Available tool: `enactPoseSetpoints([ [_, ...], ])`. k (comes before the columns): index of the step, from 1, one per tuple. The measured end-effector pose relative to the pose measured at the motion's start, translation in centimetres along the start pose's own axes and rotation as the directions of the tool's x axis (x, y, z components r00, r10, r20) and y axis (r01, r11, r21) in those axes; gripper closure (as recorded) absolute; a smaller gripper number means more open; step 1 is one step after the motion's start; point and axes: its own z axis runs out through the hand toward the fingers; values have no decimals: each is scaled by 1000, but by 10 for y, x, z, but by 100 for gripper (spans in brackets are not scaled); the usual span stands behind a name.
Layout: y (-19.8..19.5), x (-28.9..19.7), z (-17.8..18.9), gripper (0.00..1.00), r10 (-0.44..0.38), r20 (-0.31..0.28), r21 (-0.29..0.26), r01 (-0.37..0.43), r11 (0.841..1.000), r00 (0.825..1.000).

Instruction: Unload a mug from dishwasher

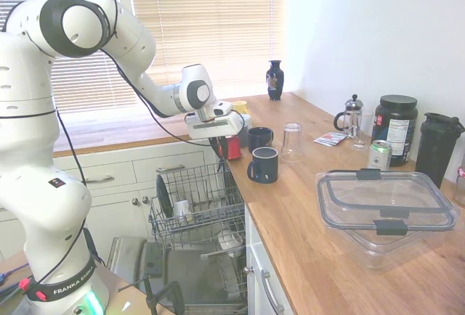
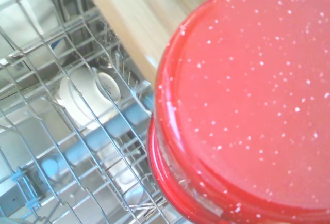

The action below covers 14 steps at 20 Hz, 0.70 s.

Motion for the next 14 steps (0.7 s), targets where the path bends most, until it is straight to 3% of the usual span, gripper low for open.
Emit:
enactPoseSetpoints([
  [5,24,19,18,100,68,24,6,-68,998,997],
  [11,16,41,27,100,93,24,13,-93,996,995],
  [12,14,44,28,0,93,27,9,-94,996,995],
  [14,11,46,28,0,96,49,-5,-96,995,994],
])
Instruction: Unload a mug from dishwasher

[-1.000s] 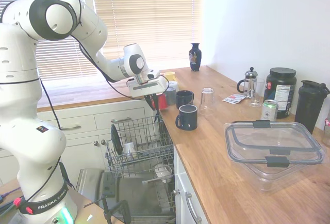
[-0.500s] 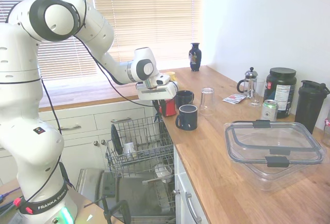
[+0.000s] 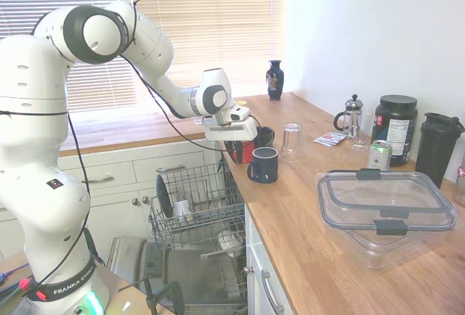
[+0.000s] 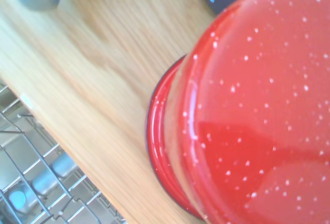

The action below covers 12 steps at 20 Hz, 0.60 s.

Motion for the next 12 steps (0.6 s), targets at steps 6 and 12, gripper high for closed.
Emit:
enactPoseSetpoints([
  [6,-9,-1,-1,0,-9,28,-10,10,1000,1000],
  [12,-14,-5,-2,0,-17,29,-9,17,1000,999],
])
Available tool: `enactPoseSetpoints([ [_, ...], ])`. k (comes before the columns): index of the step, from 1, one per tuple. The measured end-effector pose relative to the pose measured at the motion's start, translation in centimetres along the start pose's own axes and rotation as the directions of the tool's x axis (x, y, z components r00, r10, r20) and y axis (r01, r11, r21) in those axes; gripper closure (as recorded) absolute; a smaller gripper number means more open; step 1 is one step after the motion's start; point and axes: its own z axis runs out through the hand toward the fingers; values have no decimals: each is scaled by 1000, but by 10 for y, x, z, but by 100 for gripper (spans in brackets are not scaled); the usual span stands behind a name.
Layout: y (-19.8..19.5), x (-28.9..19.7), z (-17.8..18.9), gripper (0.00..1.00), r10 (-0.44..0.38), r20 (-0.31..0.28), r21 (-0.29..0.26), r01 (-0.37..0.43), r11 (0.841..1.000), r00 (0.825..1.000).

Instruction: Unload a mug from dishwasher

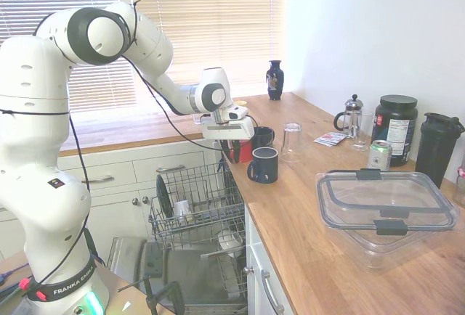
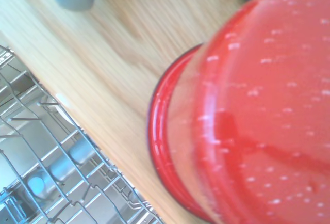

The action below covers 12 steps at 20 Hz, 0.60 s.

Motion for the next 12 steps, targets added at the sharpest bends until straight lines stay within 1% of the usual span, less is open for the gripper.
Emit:
enactPoseSetpoints([
  [2,-2,-1,-3,0,4,-5,3,-4,1000,1000],
  [4,-2,-1,-14,0,11,-21,12,-11,1000,1000],
  [8,-1,-13,-52,0,26,-54,29,-24,999,998],
  [12,-7,-49,-101,0,15,-96,59,-9,998,995],
])
